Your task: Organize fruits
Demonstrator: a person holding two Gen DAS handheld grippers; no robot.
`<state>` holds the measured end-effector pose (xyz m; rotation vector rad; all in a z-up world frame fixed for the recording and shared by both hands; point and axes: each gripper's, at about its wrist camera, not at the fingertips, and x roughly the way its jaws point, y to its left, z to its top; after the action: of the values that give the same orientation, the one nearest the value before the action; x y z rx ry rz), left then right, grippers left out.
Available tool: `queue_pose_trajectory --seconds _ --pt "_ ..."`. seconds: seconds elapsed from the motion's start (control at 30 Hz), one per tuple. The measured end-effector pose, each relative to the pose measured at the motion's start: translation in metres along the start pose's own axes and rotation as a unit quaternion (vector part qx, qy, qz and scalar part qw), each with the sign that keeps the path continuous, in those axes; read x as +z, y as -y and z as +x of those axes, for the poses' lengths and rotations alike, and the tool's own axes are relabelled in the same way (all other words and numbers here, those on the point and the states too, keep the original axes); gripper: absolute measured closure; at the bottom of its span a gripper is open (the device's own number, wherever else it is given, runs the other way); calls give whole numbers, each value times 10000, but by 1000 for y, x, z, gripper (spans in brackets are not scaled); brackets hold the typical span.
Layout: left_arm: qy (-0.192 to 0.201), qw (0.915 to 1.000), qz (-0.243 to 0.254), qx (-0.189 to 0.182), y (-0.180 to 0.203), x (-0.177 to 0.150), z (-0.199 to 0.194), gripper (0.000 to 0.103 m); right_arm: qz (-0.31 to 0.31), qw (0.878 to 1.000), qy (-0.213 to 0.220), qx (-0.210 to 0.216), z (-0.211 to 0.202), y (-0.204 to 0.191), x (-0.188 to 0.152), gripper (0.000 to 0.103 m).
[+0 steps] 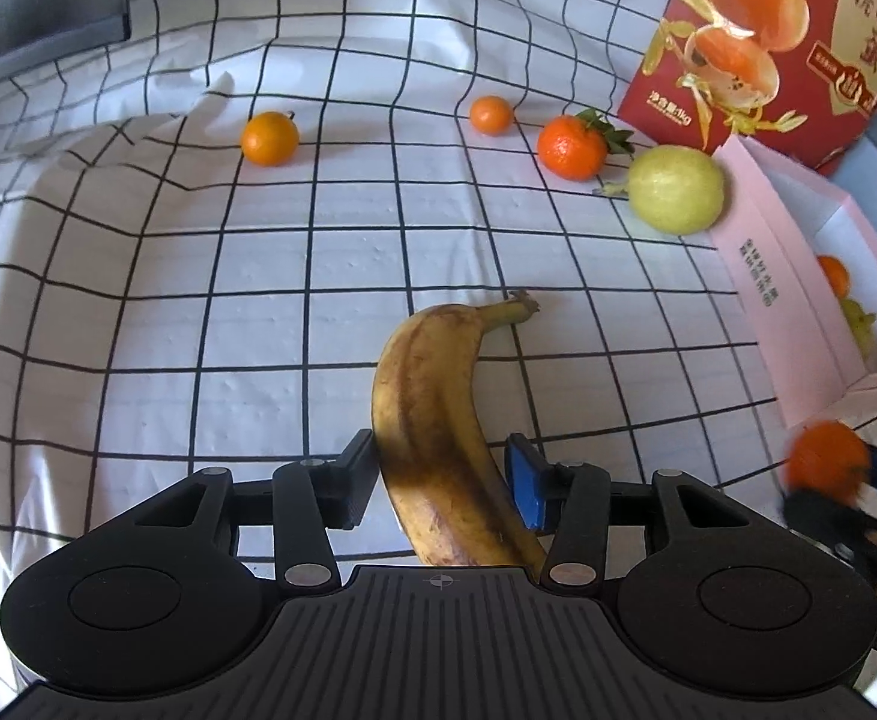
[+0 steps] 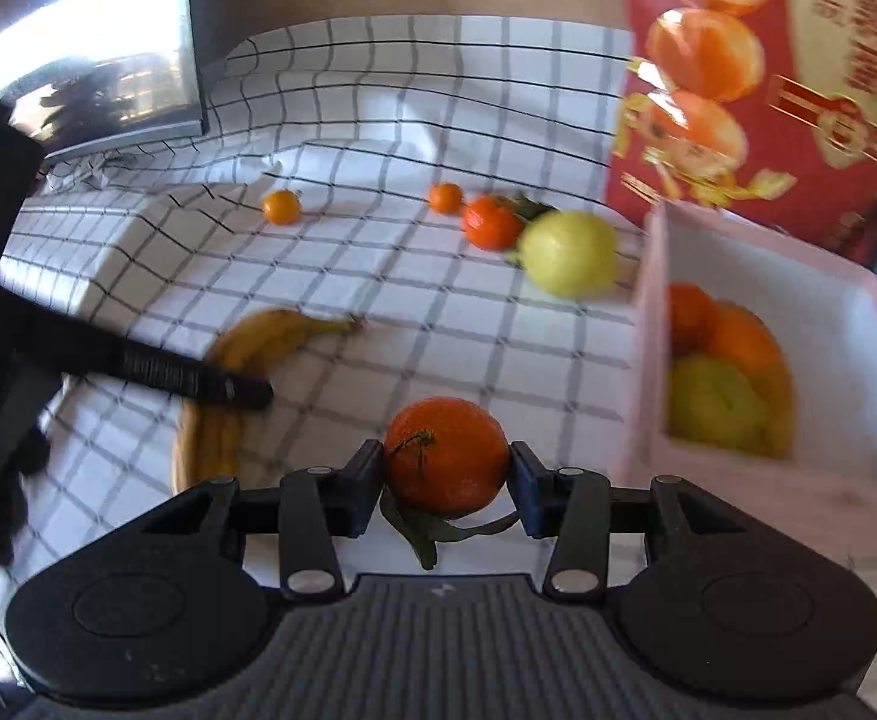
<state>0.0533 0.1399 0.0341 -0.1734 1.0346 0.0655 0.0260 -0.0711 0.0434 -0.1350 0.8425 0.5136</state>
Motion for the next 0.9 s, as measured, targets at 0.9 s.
queue_pose_trajectory --seconds 0.9 --pt "42 9996 176 -205 16 -42 -25 57 746 9962 -284 -347 -5 33 -52 58"
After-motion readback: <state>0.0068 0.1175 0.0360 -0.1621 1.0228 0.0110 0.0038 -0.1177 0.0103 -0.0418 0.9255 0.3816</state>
